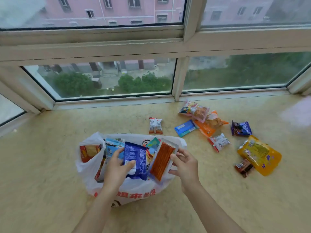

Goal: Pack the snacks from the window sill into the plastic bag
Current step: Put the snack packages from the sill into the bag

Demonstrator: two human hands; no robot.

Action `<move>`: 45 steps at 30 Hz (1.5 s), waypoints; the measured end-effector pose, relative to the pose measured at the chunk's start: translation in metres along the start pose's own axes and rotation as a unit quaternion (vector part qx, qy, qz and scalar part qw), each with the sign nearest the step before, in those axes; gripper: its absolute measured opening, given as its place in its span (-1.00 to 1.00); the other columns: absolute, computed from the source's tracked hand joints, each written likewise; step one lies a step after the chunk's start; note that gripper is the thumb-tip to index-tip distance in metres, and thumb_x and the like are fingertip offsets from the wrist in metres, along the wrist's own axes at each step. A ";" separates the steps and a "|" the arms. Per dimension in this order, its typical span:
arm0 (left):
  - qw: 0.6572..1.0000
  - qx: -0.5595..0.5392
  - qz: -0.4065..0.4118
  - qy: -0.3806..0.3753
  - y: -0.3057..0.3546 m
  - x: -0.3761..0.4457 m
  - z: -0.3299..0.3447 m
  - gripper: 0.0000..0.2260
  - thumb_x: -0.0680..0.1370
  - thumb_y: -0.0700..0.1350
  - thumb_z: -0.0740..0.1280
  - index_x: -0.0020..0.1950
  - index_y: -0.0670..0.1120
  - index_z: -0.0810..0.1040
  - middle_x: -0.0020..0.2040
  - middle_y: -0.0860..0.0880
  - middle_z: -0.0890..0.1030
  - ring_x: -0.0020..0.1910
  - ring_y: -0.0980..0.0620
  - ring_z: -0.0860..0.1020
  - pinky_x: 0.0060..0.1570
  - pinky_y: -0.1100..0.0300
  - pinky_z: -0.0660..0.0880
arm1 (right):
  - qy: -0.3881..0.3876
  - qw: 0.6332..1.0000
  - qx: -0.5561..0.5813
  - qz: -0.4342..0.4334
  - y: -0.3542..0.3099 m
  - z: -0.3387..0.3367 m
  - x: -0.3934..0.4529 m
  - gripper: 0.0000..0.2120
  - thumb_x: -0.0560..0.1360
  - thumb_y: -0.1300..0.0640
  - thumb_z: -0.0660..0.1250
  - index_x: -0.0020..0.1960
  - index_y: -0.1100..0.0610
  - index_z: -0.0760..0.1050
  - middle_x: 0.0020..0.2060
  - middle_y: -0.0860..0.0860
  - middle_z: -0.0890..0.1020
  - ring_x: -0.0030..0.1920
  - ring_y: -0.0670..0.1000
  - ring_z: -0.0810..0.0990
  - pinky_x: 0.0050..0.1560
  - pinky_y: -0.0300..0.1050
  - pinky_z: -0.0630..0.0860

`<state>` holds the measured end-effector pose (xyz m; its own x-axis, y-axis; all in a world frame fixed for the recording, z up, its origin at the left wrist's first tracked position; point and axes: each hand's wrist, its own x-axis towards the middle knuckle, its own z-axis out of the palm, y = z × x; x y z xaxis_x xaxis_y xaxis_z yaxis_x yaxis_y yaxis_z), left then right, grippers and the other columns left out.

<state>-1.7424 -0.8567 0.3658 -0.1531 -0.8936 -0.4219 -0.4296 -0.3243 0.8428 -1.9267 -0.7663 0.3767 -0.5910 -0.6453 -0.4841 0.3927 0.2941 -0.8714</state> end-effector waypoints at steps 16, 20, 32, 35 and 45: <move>0.798 0.519 0.301 -0.054 -0.037 0.061 0.022 -0.56 0.61 0.10 0.11 0.49 0.07 0.31 0.51 -0.03 0.27 0.49 -0.06 0.26 0.38 -0.04 0.27 | -0.085 0.854 -0.505 -0.097 0.061 0.029 0.059 -0.26 0.47 0.32 0.24 0.55 0.15 -0.02 0.54 0.05 0.03 0.54 0.06 -0.01 0.46 -0.13 0.02; 0.759 0.581 0.278 -0.100 -0.050 0.066 0.038 -0.48 0.56 0.20 -0.04 0.47 0.09 0.31 0.47 -0.04 0.34 0.43 -0.03 0.35 0.38 -0.18 0.21 | -0.156 0.758 -0.621 -0.123 0.070 0.028 0.053 -0.30 0.56 0.20 0.19 0.57 0.11 -0.13 0.56 0.06 -0.11 0.55 0.03 -0.13 0.50 -0.10 -0.03; 0.749 0.579 0.321 -0.032 -0.026 0.045 0.076 -0.52 0.45 0.10 0.45 0.34 0.02 0.52 0.36 -0.05 0.51 0.33 -0.05 0.48 0.28 -0.25 0.38 | -0.128 0.725 -0.611 -0.291 0.068 -0.021 0.035 -0.41 0.36 0.29 0.43 0.37 0.16 0.42 0.34 0.14 0.46 0.32 0.14 0.47 0.18 -0.04 0.54; 0.776 0.506 0.376 0.009 -0.019 0.030 0.088 -0.57 0.37 0.03 0.52 0.22 -0.02 0.61 0.18 -0.05 0.63 0.12 -0.04 0.61 0.07 -0.07 0.55 | -0.115 0.723 -0.590 -0.340 0.060 -0.044 0.028 -0.43 0.31 0.34 0.42 0.31 0.17 0.44 0.26 0.15 0.52 0.25 0.13 0.52 0.09 -0.05 0.58; 0.787 0.434 0.432 -0.070 0.020 -0.030 0.179 -0.61 0.49 0.10 0.18 0.27 0.03 0.50 0.21 0.05 0.58 0.14 0.05 0.55 -0.03 0.10 0.52 | -0.004 0.708 -0.632 -0.317 0.050 -0.172 0.010 -0.45 0.35 0.18 0.48 0.31 0.12 0.45 0.29 0.11 0.51 0.25 0.12 0.53 0.19 -0.01 0.52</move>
<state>-1.9056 -0.7812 0.3356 -0.7927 -0.6015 0.0995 -0.5483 0.7747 0.3149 -2.0343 -0.6364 0.3146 -0.3597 -0.9325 0.0317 -0.8957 0.3356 -0.2918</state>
